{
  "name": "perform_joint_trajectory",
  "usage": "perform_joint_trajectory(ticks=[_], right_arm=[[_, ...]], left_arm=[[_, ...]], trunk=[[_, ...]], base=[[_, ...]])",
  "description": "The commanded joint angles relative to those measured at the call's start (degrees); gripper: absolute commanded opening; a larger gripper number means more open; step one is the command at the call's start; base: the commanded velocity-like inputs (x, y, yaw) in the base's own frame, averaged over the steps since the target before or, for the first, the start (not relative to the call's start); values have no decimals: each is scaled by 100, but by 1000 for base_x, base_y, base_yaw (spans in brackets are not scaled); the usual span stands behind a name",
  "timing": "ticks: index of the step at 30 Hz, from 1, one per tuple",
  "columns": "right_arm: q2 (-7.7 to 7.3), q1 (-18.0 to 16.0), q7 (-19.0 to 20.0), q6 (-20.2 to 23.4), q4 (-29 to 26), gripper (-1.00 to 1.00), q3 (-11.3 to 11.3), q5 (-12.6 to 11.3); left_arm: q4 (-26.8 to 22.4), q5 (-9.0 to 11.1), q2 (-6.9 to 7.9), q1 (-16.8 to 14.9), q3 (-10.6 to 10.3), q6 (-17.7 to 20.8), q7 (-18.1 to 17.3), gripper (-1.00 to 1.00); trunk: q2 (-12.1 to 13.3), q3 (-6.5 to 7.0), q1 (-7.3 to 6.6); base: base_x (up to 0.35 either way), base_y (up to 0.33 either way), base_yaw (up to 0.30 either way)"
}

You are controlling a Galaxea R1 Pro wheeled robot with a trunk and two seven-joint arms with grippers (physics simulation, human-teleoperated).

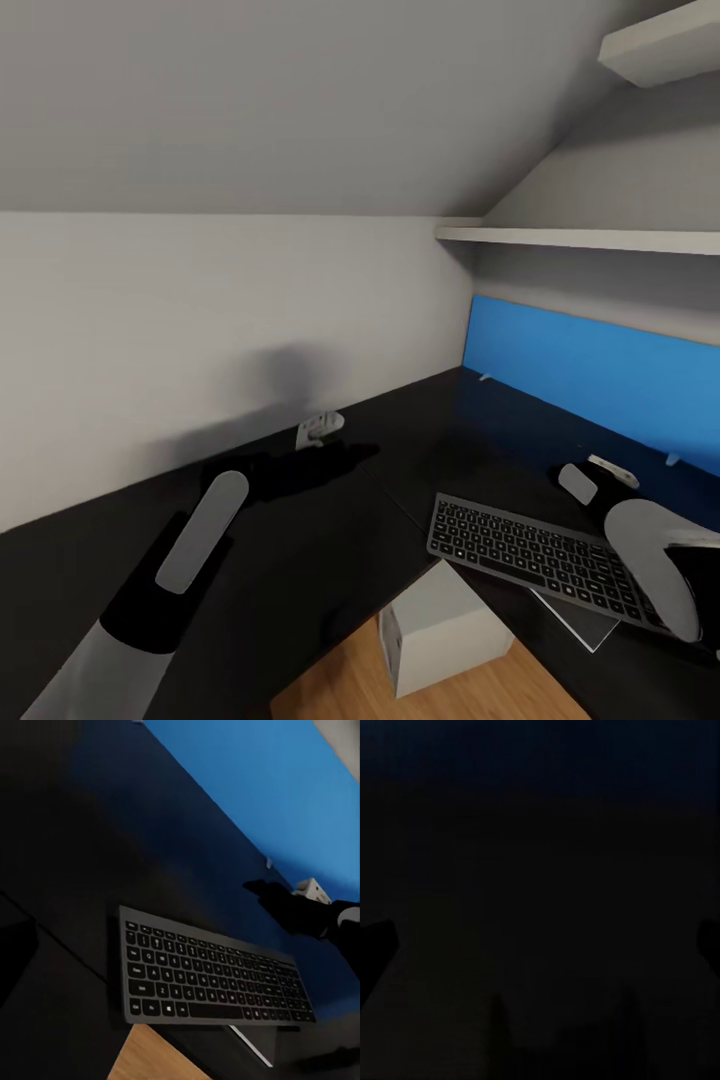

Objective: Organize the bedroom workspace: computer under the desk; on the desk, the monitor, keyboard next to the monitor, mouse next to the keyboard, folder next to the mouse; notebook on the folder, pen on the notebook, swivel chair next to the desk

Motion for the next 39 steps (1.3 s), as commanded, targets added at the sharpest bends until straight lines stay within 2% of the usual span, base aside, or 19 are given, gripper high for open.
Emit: perform_joint_trajectory(ticks=[1, 11, 15, 20, 27, 39], right_arm=[[-6, -1, -27, 54, -15, 100, 37, -20], [-27, -1, -35, 85, -14, 100, 35, -182], [-28, -1, -38, 319, -13, 100, 35, -205], [-28, -1, -39, 412, -14, 100, 35, -214], [-77, -1, -30, 482, -17, 100, 35, -463], [-73, -1, -49, 505, -17, 100, 35, -536]], left_arm=[[-8, 61, 4, -6, -5, 2, 58, 100], [-16, 63, 5, -6, 96, 2, 58, 100], [-16, 63, -1, -6, 106, 2, 58, 100], [-16, 63, -4, -6, 100, 2, 58, 100], [-25, 63, -4, -4, 101, 2, 58, 100], [0, 71, 0, -6, 99, 9, 58, 100]], trunk=[[-45, -25, 22], [-446, -204, 242], [-606, -276, 330], [-807, -366, 440], [-1088, -491, 593], [-1088, -491, 593]], base=[[0, 0, 0], [0, 0, 0], [0, 0, 0], [0, 0, 0], [0, 0, 0], [0, 0, 0]])
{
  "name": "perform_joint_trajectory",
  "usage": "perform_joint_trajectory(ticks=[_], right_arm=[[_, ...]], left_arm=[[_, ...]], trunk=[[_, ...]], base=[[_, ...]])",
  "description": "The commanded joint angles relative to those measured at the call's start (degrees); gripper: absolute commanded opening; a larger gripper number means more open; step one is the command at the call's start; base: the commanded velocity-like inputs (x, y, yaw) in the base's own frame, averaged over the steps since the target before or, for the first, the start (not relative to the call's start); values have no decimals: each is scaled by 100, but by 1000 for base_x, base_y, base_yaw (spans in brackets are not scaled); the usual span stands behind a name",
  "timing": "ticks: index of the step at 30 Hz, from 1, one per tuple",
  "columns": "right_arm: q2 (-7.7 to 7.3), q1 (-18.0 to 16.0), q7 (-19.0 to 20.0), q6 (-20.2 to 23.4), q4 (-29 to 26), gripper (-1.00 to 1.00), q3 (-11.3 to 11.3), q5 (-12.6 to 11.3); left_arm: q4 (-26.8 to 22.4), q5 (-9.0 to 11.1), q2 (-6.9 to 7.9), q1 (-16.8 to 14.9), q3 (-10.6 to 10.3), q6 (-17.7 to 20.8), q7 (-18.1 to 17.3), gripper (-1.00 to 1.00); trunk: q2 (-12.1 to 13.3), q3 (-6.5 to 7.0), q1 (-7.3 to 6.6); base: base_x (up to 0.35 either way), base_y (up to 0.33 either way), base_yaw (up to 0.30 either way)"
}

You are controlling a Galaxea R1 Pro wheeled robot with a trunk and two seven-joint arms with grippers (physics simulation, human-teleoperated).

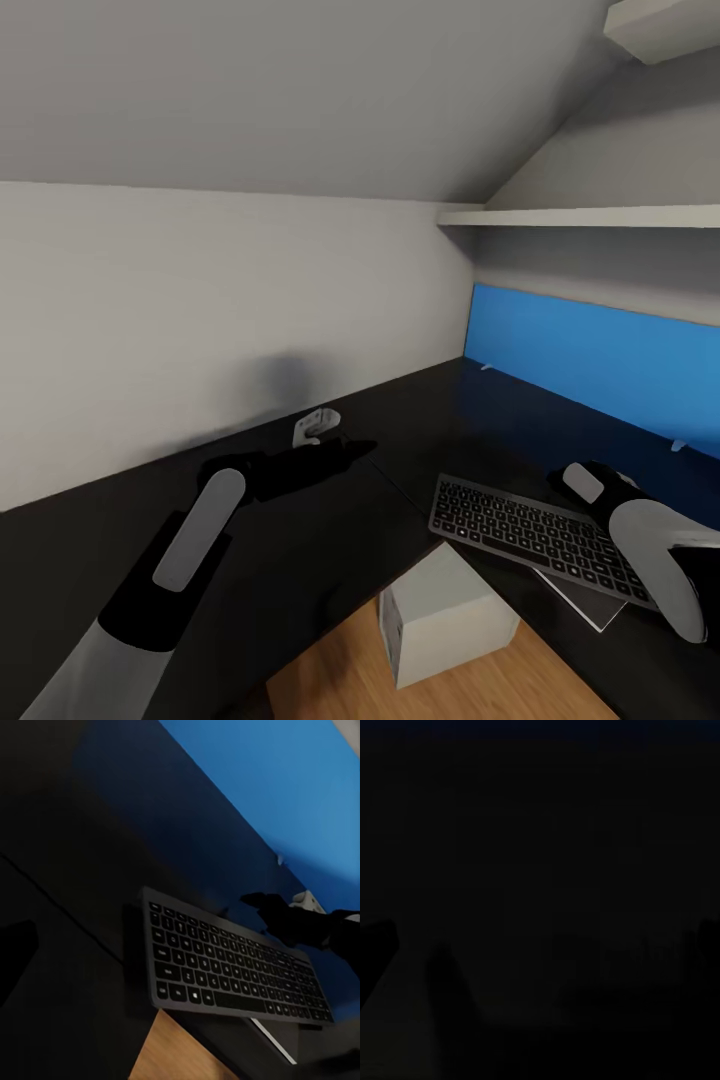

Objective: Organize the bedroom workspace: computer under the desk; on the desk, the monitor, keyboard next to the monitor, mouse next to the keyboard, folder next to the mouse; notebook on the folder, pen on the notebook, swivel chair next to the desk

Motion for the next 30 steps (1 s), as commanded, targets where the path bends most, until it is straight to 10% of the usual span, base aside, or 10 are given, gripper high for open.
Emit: perform_joint_trajectory(ticks=[1, 30], right_arm=[[-2, 2, -36, 75, -9, 100, -41, -70], [7, 2, -82, 298, -9, 100, -41, -82]], left_arm=[[-2, 61, 2, -6, -7, -1, 58, 100], [22, 70, 4, -6, -7, -14, 58, 100]], trunk=[[-3, -7, 0], [-3, -7, 0]], base=[[0, 0, 0], [-62, 21, 0]])
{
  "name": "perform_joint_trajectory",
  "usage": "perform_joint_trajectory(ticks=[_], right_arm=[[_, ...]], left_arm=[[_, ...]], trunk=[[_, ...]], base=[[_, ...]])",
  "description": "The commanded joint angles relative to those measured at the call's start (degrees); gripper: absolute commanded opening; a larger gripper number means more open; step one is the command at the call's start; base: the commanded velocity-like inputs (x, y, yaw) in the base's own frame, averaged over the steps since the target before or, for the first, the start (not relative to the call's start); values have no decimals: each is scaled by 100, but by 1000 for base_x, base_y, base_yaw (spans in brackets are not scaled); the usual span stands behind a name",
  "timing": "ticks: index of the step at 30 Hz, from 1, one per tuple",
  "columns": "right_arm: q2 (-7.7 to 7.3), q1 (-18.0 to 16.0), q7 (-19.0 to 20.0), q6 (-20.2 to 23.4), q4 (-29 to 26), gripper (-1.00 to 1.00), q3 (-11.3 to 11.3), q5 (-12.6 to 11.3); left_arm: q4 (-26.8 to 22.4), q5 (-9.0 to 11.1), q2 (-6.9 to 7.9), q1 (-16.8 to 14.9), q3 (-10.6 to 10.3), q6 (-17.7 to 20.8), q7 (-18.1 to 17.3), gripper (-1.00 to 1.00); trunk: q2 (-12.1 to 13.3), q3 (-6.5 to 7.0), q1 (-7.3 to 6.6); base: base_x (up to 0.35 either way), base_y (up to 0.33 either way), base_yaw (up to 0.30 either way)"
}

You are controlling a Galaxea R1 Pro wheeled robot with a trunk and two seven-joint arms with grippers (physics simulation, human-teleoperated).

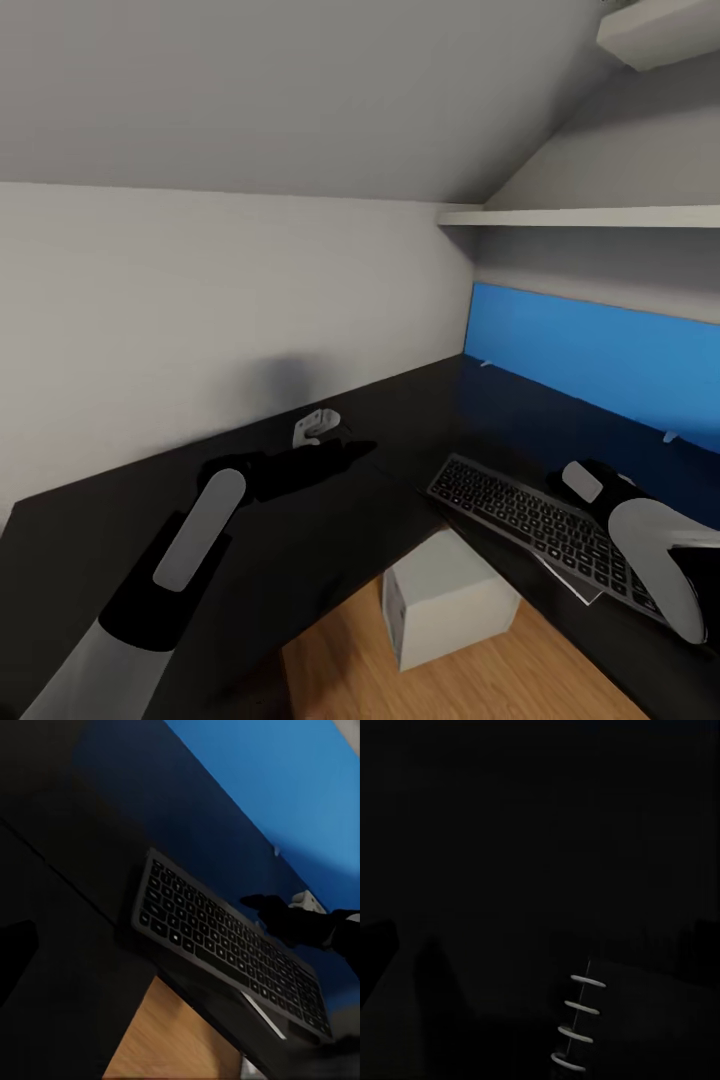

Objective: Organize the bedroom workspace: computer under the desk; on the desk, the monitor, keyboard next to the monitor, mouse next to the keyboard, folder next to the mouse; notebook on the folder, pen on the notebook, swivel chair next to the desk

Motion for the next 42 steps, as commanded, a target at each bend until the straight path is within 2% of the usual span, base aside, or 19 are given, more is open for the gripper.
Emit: perform_joint_trajectory(ticks=[1, 42], right_arm=[[-2, 3, -42, 53, 41, 100, -113, -157], [10, 3, -59, 27, 41, 100, -105, -157]], left_arm=[[-6, 60, 6, -4, -7, 2, 57, 100], [38, 60, 0, -5, -16, 10, 57, 100]], trunk=[[-3, -7, -1], [-3, -7, -1]], base=[[-46, 35, 0], [-23, 32, 0]])
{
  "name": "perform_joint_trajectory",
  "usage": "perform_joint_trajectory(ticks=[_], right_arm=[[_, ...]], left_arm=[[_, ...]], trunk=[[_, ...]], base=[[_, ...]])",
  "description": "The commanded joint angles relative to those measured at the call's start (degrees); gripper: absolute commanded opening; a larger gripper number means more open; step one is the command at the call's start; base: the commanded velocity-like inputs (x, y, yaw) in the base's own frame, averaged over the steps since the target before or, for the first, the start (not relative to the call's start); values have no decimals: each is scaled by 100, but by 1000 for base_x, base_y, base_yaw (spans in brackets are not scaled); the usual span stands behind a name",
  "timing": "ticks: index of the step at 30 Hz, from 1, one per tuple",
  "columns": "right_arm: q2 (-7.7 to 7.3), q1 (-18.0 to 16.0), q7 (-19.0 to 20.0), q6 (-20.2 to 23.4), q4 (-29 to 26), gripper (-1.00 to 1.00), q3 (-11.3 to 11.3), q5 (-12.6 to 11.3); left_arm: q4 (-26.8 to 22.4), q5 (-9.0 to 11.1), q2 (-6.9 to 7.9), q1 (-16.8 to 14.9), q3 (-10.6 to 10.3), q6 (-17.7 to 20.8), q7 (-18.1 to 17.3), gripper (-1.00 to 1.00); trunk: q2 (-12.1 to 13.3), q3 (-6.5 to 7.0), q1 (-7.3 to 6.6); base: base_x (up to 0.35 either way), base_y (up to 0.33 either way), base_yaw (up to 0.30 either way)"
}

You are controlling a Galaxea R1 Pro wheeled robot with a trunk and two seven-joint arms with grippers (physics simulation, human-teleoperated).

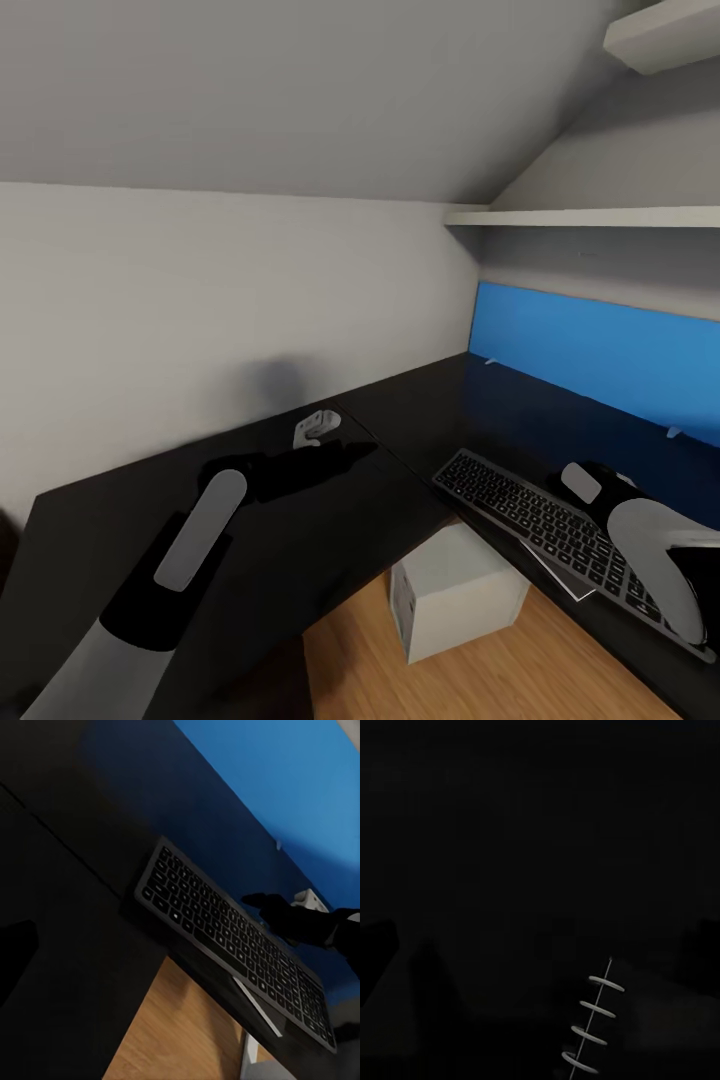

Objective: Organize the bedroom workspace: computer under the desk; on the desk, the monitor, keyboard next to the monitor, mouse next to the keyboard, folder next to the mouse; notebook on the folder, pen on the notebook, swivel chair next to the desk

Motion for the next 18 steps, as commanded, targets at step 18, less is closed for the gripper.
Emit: perform_joint_trajectory(ticks=[18], right_arm=[[-4, 4, -34, 50, 9, 100, -156, -198]], left_arm=[[-6, 60, 4, -6, -7, 2, 58, 100]], trunk=[[-2, -8, 0]], base=[[-105, 5, 0]])
